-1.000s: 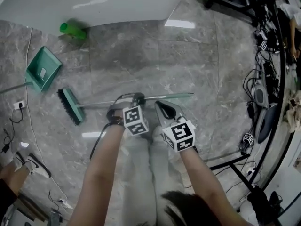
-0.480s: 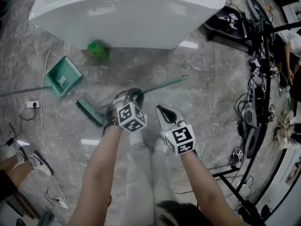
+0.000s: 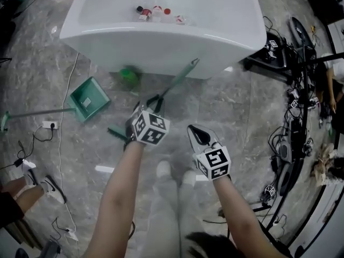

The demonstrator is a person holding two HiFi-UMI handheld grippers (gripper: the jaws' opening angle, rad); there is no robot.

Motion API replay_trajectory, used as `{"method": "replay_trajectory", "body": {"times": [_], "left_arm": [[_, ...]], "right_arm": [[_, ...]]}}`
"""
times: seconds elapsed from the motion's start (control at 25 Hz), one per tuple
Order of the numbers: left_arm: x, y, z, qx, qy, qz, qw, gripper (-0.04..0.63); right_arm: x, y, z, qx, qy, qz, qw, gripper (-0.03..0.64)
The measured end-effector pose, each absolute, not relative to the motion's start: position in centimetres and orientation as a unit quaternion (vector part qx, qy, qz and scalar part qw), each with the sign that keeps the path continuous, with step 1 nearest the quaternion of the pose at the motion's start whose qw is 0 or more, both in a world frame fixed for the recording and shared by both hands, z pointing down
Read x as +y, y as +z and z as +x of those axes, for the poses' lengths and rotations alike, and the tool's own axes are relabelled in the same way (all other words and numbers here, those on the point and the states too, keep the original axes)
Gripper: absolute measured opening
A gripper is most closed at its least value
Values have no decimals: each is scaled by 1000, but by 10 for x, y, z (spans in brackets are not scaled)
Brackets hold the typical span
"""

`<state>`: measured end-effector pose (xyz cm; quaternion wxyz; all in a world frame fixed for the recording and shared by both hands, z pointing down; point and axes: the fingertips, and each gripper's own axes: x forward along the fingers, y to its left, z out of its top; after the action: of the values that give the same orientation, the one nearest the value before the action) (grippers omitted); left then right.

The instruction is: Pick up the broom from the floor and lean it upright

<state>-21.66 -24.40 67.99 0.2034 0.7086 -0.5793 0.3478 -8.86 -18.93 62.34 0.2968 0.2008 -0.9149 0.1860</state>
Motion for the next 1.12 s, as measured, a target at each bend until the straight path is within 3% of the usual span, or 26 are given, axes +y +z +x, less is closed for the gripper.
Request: {"method": "replay_trajectory", "body": {"times": [0.52, 1.12], "left_arm": [[-295, 630, -327, -694, 267, 624, 239, 72], [-330, 621, -348, -683, 298, 623, 237, 84]], "right_arm": [[-203, 604, -113, -917, 180, 184, 306, 2], [-189, 611, -99, -909, 211, 204, 297, 2]]}}
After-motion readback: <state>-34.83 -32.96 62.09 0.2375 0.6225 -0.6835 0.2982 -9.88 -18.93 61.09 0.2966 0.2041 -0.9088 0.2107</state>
